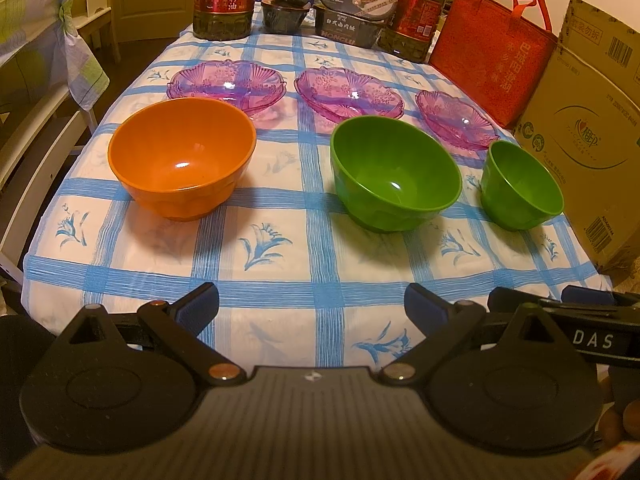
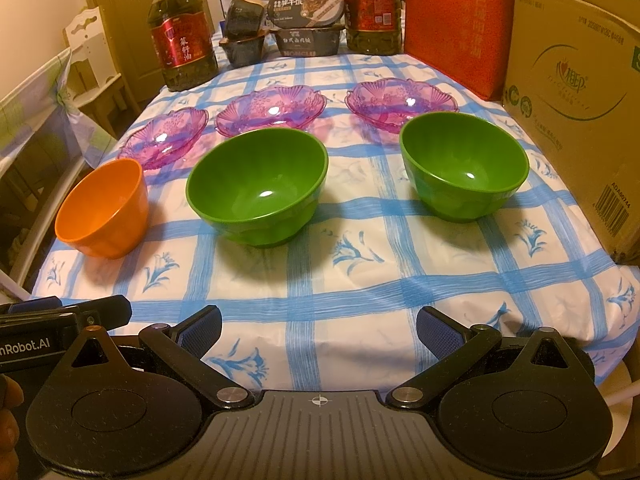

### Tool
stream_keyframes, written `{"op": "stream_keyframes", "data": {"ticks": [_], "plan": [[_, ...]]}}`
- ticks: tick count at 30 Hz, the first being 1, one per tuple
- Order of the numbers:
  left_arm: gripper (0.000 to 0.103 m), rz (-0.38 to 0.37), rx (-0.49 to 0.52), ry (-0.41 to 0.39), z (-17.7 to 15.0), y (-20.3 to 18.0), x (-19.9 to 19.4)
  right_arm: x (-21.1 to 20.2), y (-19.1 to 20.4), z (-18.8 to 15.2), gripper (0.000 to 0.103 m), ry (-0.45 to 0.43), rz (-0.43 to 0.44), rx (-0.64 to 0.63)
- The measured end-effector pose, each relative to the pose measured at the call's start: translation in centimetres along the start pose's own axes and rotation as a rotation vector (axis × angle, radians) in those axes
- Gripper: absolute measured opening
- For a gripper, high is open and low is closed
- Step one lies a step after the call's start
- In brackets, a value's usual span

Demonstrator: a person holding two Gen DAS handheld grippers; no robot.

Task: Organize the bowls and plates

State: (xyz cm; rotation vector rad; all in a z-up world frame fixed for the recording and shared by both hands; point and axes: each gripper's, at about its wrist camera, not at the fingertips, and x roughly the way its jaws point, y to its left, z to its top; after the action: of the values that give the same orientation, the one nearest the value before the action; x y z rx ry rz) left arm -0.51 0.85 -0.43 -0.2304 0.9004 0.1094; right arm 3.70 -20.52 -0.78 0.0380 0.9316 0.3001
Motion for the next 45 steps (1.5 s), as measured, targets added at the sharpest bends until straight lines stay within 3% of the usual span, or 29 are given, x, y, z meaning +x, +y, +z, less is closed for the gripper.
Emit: {"op": "stream_keyframes", "data": {"ticks": [29, 36, 40, 45], "plan": [[0.098, -0.032, -0.03, -0.01, 0.8, 1.2, -0.1, 0.3, 0.4, 0.9, 0.103, -0.027, 0.021, 0.0], [0.098, -0.022, -0.062, -0.054, 4.9, 4.1, -0.4, 1.0, 1.6, 4.4, 0.103, -0.073, 0.056, -0.03], [0.098, -0.011, -0.101, -0.088, 8.1, 6.7, -0.1, 2.2, 2.9, 7.7, 0.103, -0.094, 0.103, -0.044], [0.098, 0.016, -0.081, -0.106, 12.1, 9.9, 1.3, 5.0, 5.4, 11.9, 0.102, -0.103, 0.165, -0.062]]}}
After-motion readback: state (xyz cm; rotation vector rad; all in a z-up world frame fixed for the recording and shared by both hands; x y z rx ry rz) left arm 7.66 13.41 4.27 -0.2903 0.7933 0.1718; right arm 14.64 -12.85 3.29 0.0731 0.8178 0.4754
